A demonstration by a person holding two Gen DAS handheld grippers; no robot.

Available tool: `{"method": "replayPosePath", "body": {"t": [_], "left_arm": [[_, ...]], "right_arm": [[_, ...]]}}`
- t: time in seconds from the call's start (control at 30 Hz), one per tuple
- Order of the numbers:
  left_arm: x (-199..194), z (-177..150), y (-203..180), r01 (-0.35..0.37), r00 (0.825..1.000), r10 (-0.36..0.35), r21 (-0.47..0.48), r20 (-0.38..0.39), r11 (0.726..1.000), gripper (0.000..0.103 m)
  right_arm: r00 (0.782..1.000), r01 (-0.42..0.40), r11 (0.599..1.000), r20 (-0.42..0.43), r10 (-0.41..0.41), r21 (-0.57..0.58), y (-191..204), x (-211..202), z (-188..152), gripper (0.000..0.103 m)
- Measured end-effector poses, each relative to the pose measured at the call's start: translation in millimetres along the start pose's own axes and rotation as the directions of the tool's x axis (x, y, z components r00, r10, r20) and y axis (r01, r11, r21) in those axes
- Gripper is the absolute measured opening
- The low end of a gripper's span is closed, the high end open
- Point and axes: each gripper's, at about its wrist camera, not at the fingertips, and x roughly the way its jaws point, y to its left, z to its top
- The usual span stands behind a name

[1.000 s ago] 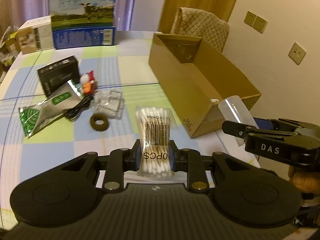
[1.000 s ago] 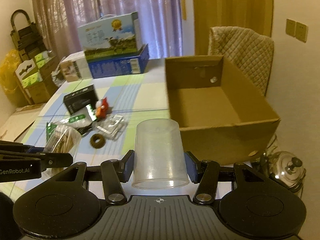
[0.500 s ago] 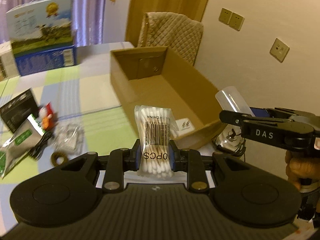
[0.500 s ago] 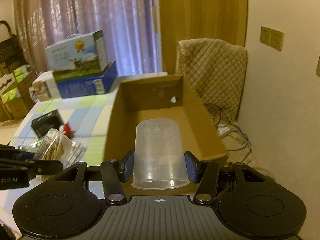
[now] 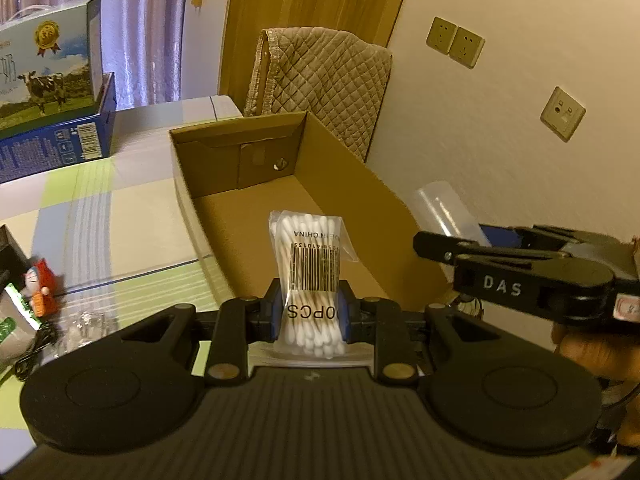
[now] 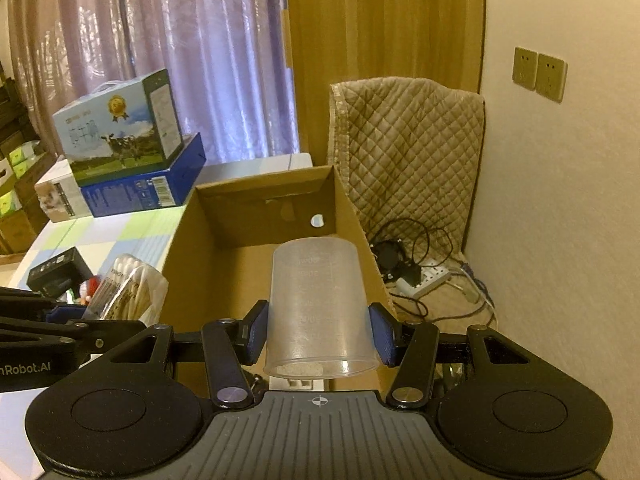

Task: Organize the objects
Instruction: 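Lower both items into the box and open both grippers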

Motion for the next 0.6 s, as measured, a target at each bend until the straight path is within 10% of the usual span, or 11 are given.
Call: {"method": "replayPosePath", "body": {"t": [0.2,0.6], "left_arm": [[17.3,3.7,2.0,-0.011,1.000,0.012,-0.020,0.009,1.000,0.039],[-4.1,-16.0,32.1,-0.053,0.998,0.054,-0.086,0.019,0.995,0.040]], "right_arm": [[1.000,0.001,1.000,-0.012,-0.001,0.024,-8.0,11.6,1.3,0.050],[1.000,-0.016,0.999,-0.026,0.017,0.033,-5.3,14.0,-5.0,0.050]]}}
